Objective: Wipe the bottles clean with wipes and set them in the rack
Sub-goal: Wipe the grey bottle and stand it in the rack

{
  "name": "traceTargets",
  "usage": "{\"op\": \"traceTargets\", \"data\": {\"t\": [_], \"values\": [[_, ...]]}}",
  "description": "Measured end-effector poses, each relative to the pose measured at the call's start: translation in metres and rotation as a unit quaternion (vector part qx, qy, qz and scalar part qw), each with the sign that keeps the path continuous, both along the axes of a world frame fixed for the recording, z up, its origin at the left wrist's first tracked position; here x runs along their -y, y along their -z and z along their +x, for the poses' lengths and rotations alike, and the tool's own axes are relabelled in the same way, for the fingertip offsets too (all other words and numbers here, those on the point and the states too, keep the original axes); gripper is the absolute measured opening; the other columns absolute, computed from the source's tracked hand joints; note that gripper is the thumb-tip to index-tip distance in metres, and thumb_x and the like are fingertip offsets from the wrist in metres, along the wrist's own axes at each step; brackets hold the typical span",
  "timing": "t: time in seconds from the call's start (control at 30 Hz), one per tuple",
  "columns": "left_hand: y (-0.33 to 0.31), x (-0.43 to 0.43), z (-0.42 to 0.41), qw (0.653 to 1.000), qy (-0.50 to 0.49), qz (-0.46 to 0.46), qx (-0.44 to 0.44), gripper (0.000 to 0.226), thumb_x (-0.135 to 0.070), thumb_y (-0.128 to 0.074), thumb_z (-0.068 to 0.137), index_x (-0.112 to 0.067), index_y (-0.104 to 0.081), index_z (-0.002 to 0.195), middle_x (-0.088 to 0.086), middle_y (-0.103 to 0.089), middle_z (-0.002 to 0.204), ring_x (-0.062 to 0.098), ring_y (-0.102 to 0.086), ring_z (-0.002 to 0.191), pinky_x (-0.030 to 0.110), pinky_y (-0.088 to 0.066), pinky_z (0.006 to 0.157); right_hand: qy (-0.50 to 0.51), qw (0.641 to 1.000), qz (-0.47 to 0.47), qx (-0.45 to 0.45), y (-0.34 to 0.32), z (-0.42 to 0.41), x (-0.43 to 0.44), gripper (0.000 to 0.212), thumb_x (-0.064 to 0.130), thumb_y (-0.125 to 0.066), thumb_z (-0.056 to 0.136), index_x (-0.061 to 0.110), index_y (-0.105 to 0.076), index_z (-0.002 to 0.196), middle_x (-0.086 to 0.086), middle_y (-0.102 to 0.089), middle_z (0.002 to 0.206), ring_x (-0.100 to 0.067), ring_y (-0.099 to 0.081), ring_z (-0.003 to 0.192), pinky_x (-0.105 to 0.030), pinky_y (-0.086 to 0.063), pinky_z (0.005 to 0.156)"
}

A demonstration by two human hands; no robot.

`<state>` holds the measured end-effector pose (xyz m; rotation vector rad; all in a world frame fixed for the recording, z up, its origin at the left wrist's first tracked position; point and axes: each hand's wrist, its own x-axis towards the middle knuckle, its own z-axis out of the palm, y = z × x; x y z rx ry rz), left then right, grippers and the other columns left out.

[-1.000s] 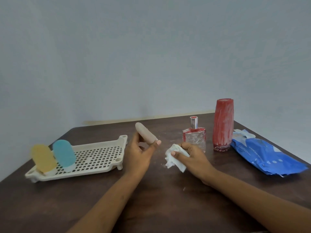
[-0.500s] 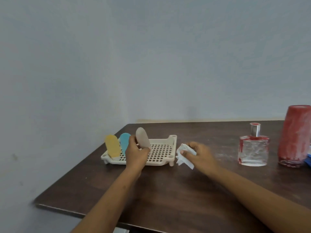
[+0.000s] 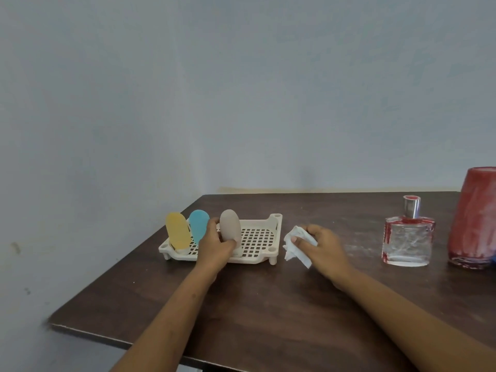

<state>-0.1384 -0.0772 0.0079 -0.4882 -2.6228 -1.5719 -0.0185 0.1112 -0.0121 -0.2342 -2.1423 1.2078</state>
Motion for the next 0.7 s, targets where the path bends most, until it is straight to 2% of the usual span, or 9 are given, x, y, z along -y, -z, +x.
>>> {"op": "traceTargets", "data": {"t": [0.07, 0.2, 0.33, 0.43, 0.53, 0.63, 0.7], "values": [[-0.001, 0.003, -0.002, 1.000, 0.021, -0.009, -0.007, 0.061, -0.007, -0.064, 0.087, -0.033, -0.029, 0.131, 0.004, -0.048, 0.128, 0.015, -0.050, 0.102, 0.025, -0.044, 0.079, 0.001, 1.000, 0.014, 0.007, 0.001, -0.001, -0.001, 0.011, 0.024, -0.064, 0.088, 0.018, -0.065, 0.078, 0.005, -0.064, 0.070, -0.006, -0.058, 0.060, -0.014, -0.039, 0.049], [-0.002, 0.008, -0.003, 0.997, 0.029, -0.037, -0.059, 0.071, -0.004, -0.068, 0.082, -0.039, -0.025, 0.127, -0.001, -0.046, 0.119, 0.015, -0.053, 0.097, 0.024, -0.050, 0.077, -0.003, 0.999, 0.036, 0.028, 0.004, -0.004, -0.003, 0.015, 0.028, -0.063, 0.088, 0.015, -0.067, 0.084, -0.001, -0.068, 0.078, -0.018, -0.064, 0.071, -0.036, -0.050, 0.061], [-0.008, 0.006, 0.001, 0.993, 0.010, -0.033, -0.112, 0.079, -0.009, -0.073, 0.080, -0.036, -0.024, 0.136, -0.008, -0.041, 0.114, 0.011, -0.048, 0.097, 0.027, -0.047, 0.087, -0.001, 0.999, 0.043, 0.021, 0.002, -0.001, -0.001, 0.015, 0.029, -0.063, 0.089, 0.015, -0.067, 0.085, 0.000, -0.068, 0.079, -0.017, -0.064, 0.071, -0.035, -0.050, 0.061], [-0.015, 0.004, 0.000, 0.990, 0.007, -0.042, -0.138, 0.065, -0.012, -0.074, 0.080, -0.031, -0.038, 0.131, -0.007, -0.048, 0.115, 0.012, -0.049, 0.098, 0.029, -0.047, 0.086, 0.002, 0.999, 0.039, 0.024, 0.002, 0.001, -0.001, 0.015, 0.029, -0.063, 0.088, 0.014, -0.068, 0.088, -0.001, -0.068, 0.081, -0.017, -0.064, 0.072, -0.038, -0.051, 0.064], [-0.023, 0.006, -0.004, 0.983, 0.012, -0.085, -0.162, 0.041, -0.013, -0.073, 0.080, -0.027, -0.052, 0.112, -0.004, -0.058, 0.113, 0.014, -0.054, 0.096, 0.026, -0.045, 0.077, -0.003, 0.999, 0.036, 0.023, 0.003, 0.003, -0.001, 0.015, 0.029, -0.063, 0.088, 0.014, -0.067, 0.087, -0.001, -0.068, 0.081, -0.018, -0.064, 0.073, -0.040, -0.052, 0.065], [-0.034, 0.010, -0.011, 0.973, 0.038, -0.143, -0.179, 0.036, -0.015, -0.075, 0.077, -0.028, -0.055, 0.104, -0.004, -0.063, 0.110, 0.015, -0.057, 0.098, 0.030, -0.046, 0.079, -0.010, 0.999, 0.030, 0.019, 0.000, 0.005, 0.001, 0.015, 0.028, -0.062, 0.089, 0.014, -0.067, 0.088, -0.001, -0.068, 0.081, -0.018, -0.064, 0.073, -0.038, -0.051, 0.064], [-0.044, 0.013, -0.015, 0.956, 0.039, -0.216, -0.194, 0.035, -0.021, -0.075, 0.078, -0.033, -0.056, 0.105, -0.008, -0.063, 0.109, 0.014, -0.055, 0.099, 0.033, -0.045, 0.084, -0.011, 0.999, 0.029, 0.020, -0.001, 0.006, 0.002, 0.015, 0.028, -0.062, 0.089, 0.014, -0.068, 0.089, -0.001, -0.068, 0.082, -0.017, -0.064, 0.073, -0.037, -0.051, 0.064]]}}
